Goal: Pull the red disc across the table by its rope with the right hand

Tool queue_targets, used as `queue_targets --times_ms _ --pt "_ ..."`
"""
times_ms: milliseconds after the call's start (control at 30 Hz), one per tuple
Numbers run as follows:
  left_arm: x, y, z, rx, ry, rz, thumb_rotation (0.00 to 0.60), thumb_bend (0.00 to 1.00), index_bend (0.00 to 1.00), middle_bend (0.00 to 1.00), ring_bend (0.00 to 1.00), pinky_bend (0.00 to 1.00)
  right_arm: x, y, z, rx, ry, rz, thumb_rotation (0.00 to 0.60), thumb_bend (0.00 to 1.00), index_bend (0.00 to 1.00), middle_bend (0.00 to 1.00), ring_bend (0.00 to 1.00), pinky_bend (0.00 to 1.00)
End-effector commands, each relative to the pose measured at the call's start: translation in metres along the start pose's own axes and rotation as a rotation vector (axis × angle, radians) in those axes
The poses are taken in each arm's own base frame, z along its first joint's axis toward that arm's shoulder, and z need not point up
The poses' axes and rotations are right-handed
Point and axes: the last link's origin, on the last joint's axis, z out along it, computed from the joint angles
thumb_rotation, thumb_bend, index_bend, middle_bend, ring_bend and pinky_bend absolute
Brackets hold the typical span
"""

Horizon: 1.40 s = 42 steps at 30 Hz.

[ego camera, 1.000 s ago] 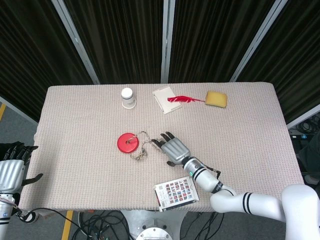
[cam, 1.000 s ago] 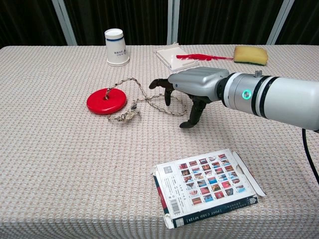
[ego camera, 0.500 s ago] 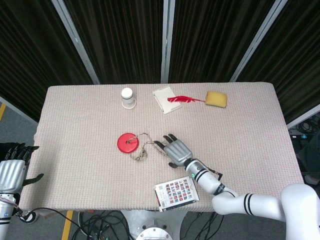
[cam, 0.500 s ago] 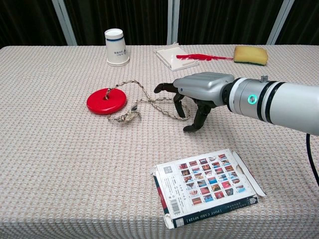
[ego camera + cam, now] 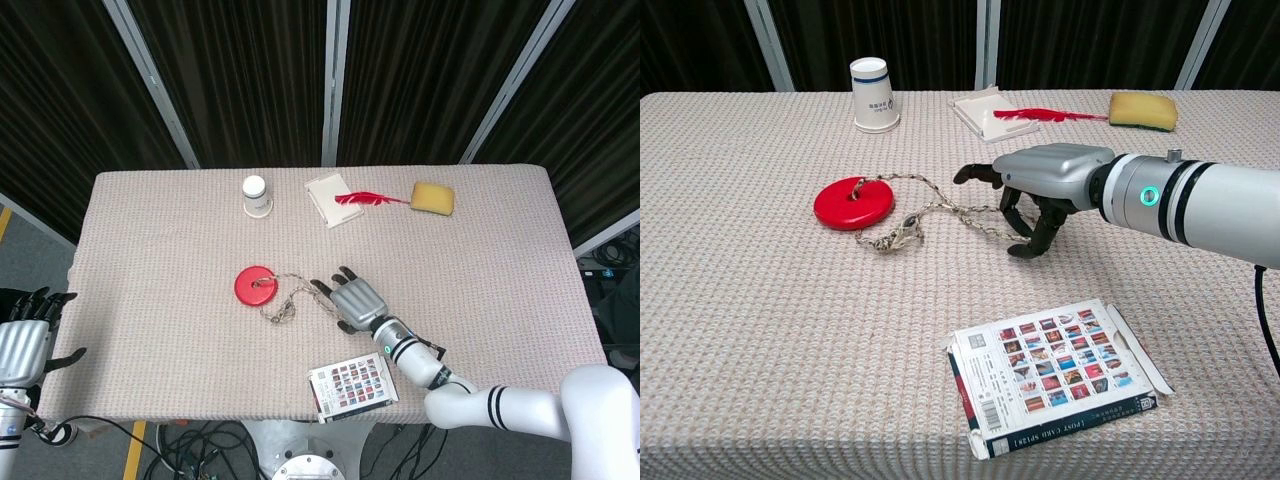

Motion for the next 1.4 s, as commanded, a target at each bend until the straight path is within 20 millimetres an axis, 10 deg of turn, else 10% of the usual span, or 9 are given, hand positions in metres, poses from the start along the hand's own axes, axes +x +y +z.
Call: queue_targets --times_ms 33,333,467,900,1400 --pt "0.000 0.000 0.000 -0.001 0.000 0.000 0.600 0.00 0.20 0.22 0.10 0.15 0.002 0.000 -0.001 -0.001 0.014 -0.005 0.600 0.28 0.14 0.72 0.20 0.00" --pt "0.000 0.000 0.000 -0.003 0.002 -0.001 0.600 0.00 0.20 0.22 0.10 0.15 0.012 0.012 -0.015 -0.027 0.133 0.011 0.600 0.50 0.80 0.91 0.47 0.06" --pt "0.000 0.002 0.001 -0.008 0.002 0.002 0.600 0.00 0.20 0.22 0.10 0.15 0.015 0.027 -0.022 -0.057 0.183 0.025 0.600 0.58 0.94 0.96 0.53 0.13" --pt "0.000 0.006 0.002 -0.015 -0.005 0.009 0.600 0.00 0.20 0.22 0.10 0.14 0.033 0.109 -0.045 -0.298 0.303 0.089 0.600 0.59 0.99 0.98 0.57 0.25" --pt "0.000 0.012 0.005 -0.031 -0.009 0.018 0.600 0.00 0.20 0.22 0.10 0.15 0.054 0.225 -0.141 -0.605 0.407 0.148 0.600 0.60 1.00 0.98 0.57 0.25"
